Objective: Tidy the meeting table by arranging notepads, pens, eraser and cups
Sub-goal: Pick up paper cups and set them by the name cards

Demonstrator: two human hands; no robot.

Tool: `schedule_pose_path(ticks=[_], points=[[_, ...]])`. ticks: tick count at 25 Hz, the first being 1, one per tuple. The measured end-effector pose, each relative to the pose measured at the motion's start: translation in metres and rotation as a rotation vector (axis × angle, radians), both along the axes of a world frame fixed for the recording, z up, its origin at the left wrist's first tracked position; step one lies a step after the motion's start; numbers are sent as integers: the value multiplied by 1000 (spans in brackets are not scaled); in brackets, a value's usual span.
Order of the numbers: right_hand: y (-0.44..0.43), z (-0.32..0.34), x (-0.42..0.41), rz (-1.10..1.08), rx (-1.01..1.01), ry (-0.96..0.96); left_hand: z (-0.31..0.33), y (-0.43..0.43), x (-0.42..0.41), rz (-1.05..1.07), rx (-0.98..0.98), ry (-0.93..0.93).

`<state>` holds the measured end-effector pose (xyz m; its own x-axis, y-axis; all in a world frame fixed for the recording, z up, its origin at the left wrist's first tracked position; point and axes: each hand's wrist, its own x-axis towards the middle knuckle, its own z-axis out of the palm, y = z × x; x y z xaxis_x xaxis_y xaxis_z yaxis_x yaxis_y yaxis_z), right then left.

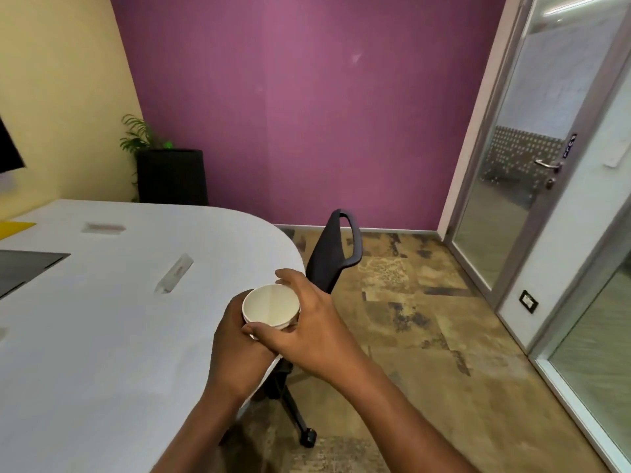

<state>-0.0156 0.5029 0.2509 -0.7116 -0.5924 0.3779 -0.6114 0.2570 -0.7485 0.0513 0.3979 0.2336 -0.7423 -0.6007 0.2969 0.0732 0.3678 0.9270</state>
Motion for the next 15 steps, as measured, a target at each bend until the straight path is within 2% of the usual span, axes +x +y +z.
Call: schedule_pose_path(ticks=[3, 11, 15], points=[[0, 1, -59, -36, -1, 6, -4, -2, -65, -51, 44, 17], [-33, 12, -225, -107, -29, -28, 10, -35, -237, -67, -40, -12], [-31, 8, -300, -75, -22, -27, 6, -35, -307, -61, -21, 3]])
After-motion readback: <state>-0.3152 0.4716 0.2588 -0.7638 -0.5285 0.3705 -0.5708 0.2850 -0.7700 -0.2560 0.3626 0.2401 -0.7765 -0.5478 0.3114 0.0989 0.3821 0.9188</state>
